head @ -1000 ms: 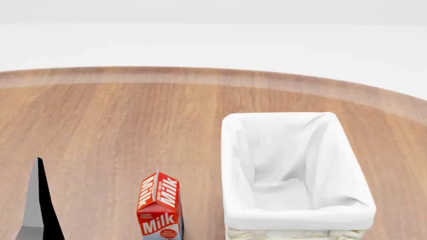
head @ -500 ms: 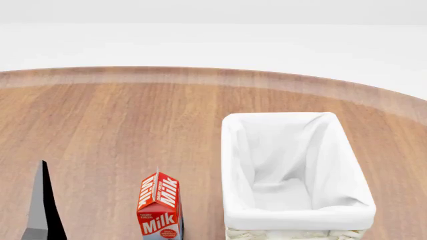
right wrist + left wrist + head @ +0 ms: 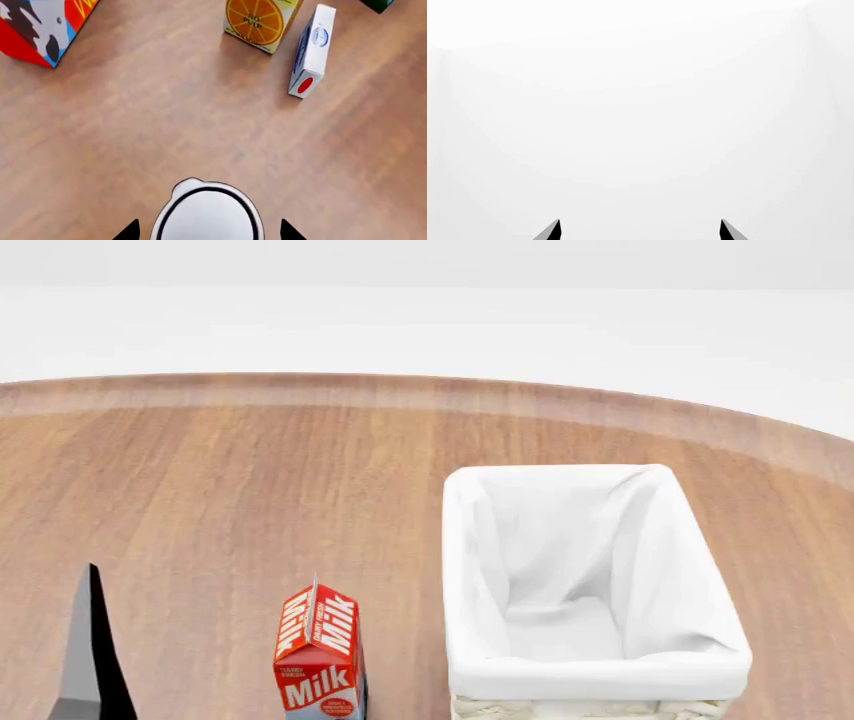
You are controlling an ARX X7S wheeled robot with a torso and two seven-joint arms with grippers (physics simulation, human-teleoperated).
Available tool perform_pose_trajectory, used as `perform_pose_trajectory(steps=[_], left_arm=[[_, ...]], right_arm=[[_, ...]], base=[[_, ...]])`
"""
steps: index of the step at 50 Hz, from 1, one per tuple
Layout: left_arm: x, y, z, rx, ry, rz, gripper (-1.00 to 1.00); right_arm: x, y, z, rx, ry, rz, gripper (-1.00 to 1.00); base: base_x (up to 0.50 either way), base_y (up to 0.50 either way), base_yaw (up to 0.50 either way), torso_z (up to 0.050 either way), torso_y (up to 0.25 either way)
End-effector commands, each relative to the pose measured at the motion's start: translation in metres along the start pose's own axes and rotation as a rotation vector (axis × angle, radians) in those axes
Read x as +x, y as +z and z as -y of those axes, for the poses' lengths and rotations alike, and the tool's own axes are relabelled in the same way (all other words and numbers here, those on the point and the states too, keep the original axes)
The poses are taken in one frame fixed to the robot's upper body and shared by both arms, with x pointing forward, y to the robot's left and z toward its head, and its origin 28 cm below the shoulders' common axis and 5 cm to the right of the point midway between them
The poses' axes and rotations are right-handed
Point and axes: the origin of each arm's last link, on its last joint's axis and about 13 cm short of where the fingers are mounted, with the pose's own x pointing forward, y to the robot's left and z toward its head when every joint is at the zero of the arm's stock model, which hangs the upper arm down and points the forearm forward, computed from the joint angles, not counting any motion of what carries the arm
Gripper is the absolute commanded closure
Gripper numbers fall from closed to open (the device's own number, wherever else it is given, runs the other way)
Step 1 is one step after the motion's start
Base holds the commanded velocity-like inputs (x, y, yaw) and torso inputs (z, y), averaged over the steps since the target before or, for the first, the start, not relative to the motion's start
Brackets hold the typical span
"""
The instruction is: Pick up the alphabet soup and the tomato sauce, and put them in the basket.
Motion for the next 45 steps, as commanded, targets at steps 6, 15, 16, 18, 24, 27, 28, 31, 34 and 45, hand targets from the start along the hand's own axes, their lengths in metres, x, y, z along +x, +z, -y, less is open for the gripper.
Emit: perform_pose_trajectory(steps=[6,15,16,18,24,27,28,31,34,45], left_arm=[[0.000,-0.003,0.000,-0.002,0.000,-0.005,-1.00],[-0.001,-0.004,0.001,-0.004,-0.001,-0.008,-1.00],[-0.001,-0.004,0.001,-0.003,-0.002,-0.009,-1.00],[-0.001,-0.004,0.001,-0.003,-0.001,-0.009,-1.00],[-0.001,-0.004,0.001,-0.002,-0.003,-0.009,-1.00],[-0.001,-0.004,0.001,-0.003,-0.003,-0.010,-1.00],[-0.001,-0.004,0.001,-0.002,-0.004,-0.010,-1.00],[-0.001,-0.004,0.001,-0.003,-0.005,-0.009,-1.00],[-0.001,-0.004,0.001,-0.004,-0.003,-0.010,-1.00],[-0.002,-0.005,0.001,-0.006,-0.004,-0.013,-1.00]], right_arm=[[0.008,-0.004,-0.002,0.007,0.015,-0.004,-1.00],[0.014,-0.008,-0.003,0.017,0.023,-0.007,-1.00],[0.014,-0.008,-0.003,0.020,0.021,-0.006,-1.00],[0.019,-0.013,-0.003,0.023,0.022,-0.006,-1.00],[0.017,-0.011,-0.003,0.027,0.027,-0.007,-1.00],[0.018,-0.012,-0.003,0.031,0.024,-0.008,-1.00],[0.018,-0.012,-0.003,0.031,0.024,-0.008,-1.00],[0.018,-0.012,-0.005,0.028,0.024,0.002,1.00],[0.017,-0.011,-0.005,0.028,0.023,0.015,1.00],[0.010,-0.005,-0.003,0.013,0.006,0.036,1.00]], base=[[0.00,0.00,0.00,0.000,0.000],[0.00,0.00,0.00,0.000,0.000],[0.00,0.00,0.00,0.000,0.000],[0.00,0.00,0.00,0.000,0.000],[0.00,0.00,0.00,0.000,0.000],[0.00,0.00,0.00,0.000,0.000],[0.00,0.00,0.00,0.000,0.000],[0.00,0.00,0.00,0.000,0.000],[0.00,0.00,0.00,0.000,0.000],[0.00,0.00,0.00,0.000,0.000]])
